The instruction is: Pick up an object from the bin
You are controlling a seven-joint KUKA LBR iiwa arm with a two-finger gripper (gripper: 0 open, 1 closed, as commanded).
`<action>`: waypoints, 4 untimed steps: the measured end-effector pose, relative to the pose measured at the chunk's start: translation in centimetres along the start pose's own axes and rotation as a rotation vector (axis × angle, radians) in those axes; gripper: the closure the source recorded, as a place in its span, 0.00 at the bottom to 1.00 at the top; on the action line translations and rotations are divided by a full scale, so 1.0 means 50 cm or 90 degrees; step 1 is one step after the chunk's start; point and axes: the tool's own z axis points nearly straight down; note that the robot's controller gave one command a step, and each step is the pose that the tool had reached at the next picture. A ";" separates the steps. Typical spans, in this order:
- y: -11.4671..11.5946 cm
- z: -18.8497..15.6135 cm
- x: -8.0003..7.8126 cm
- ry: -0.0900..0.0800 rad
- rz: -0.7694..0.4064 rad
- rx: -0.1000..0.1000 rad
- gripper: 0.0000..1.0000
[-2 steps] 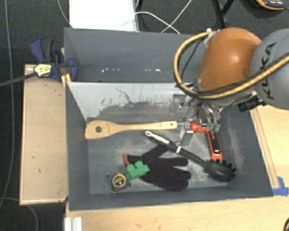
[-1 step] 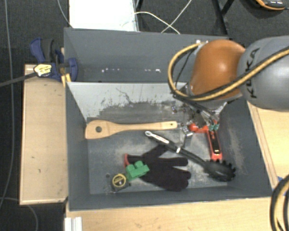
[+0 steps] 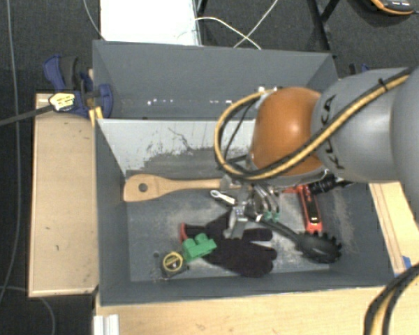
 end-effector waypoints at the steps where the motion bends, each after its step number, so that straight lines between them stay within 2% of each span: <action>1: -0.105 0.114 -0.086 -0.005 -0.162 0.004 0.00; 2: -0.067 0.111 -0.052 -0.005 -0.102 0.003 0.00; 3: -0.053 0.119 -0.058 -0.011 -0.059 0.001 1.00; 4: -0.053 0.119 -0.058 -0.011 -0.059 0.001 1.00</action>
Offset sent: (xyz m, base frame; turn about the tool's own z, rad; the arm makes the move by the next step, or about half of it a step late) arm -0.0016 0.0018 -0.0562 -0.0050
